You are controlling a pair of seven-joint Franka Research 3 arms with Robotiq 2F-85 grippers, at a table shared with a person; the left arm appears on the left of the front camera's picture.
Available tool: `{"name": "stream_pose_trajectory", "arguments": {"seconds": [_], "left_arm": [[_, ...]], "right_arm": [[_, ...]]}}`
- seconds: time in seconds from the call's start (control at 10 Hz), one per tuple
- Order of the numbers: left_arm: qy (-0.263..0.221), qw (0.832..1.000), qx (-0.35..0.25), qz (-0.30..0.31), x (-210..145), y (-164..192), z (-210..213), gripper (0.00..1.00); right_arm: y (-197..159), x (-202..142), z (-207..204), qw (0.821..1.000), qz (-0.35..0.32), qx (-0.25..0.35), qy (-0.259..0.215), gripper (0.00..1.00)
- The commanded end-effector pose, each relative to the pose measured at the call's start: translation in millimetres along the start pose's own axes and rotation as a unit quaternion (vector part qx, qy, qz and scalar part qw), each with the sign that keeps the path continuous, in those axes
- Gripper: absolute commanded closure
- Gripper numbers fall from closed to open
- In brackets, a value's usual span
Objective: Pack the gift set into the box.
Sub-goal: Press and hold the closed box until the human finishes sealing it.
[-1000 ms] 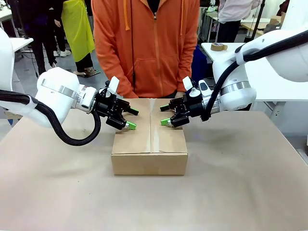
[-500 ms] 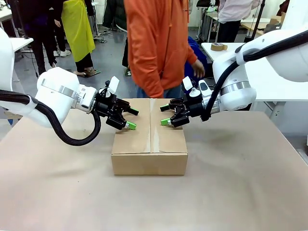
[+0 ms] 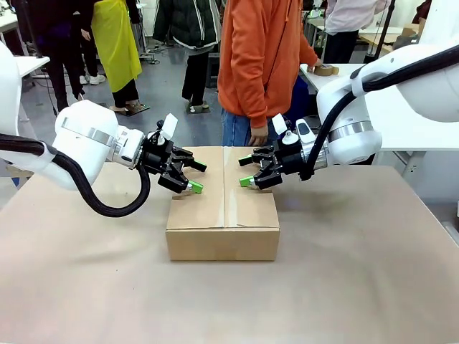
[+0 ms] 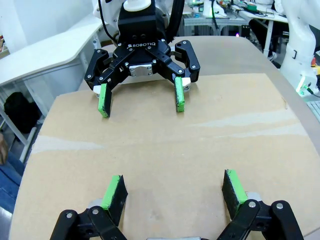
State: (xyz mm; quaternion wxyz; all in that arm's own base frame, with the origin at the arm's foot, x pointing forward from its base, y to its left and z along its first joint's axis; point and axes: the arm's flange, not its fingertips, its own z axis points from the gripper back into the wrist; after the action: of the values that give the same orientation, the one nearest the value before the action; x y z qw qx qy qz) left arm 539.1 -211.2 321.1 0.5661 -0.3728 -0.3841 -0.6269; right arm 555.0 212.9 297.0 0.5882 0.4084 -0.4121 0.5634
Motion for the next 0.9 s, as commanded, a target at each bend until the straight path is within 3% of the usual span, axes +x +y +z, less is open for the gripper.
{"name": "stream_pose_trajectory", "arguments": {"seconds": [0.0,0.8], "left_arm": [[-0.001,1.0,-0.003,0.0,-0.7,-1.4,-1.2,0.0],[-0.001,1.0,-0.003,0.0,-0.7,-1.4,-1.2,0.0]], "right_arm": [[-0.9,-1.0,-0.7,1.0,-0.001,0.002,0.009,0.0],[-0.9,-1.0,-0.7,1.0,-0.001,0.002,0.009,0.0]]}}
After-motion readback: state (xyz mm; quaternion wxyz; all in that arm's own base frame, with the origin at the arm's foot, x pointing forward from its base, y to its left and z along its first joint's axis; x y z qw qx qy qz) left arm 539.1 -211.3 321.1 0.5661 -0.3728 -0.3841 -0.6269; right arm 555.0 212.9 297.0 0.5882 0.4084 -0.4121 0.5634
